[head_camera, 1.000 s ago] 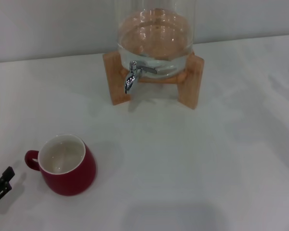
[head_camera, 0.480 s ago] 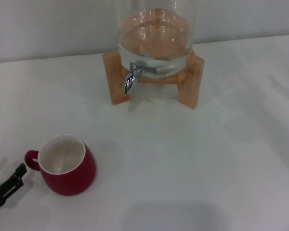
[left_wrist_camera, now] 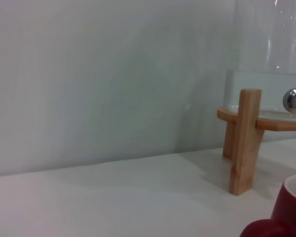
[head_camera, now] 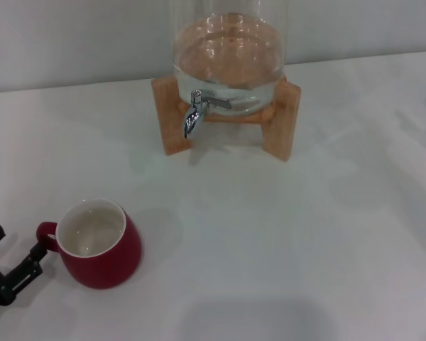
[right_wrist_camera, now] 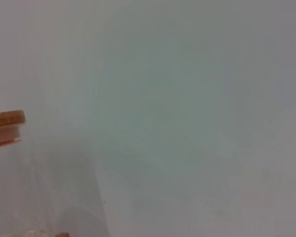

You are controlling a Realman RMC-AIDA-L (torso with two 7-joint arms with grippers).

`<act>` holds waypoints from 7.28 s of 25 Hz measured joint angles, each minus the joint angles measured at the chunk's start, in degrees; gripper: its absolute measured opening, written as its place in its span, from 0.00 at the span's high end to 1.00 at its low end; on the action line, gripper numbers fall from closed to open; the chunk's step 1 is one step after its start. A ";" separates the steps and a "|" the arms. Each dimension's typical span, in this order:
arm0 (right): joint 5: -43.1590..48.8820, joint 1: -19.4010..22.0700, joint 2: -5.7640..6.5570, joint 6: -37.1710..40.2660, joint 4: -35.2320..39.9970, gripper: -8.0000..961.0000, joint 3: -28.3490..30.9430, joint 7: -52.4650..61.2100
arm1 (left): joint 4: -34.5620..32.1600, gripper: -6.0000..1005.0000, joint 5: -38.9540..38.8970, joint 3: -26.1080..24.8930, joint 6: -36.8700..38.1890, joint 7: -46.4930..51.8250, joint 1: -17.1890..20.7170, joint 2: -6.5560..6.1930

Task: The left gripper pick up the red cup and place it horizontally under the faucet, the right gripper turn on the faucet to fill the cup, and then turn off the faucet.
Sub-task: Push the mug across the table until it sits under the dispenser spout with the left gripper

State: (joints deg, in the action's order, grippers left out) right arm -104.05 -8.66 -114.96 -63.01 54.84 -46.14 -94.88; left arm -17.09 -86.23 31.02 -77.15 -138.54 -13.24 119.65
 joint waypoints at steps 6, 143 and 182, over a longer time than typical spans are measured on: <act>0.00 0.02 0.00 -0.02 0.00 0.17 0.05 -0.04 | 0.41 0.17 -0.05 0.00 0.10 0.01 -0.21 -0.05; -0.90 0.38 0.00 -2.35 -1.47 0.17 3.07 -1.53 | -1.17 0.84 1.99 -0.26 1.73 6.01 -6.78 -0.44; -0.98 -0.13 -0.09 -4.06 -3.83 0.17 3.14 -2.42 | -2.33 0.84 2.65 9.30 12.57 12.88 -17.07 -0.41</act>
State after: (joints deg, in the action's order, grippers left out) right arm -105.03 -8.80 -115.05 -67.07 51.01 -43.00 -97.30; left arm -19.42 -83.58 40.32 -64.58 -125.67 -30.31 119.24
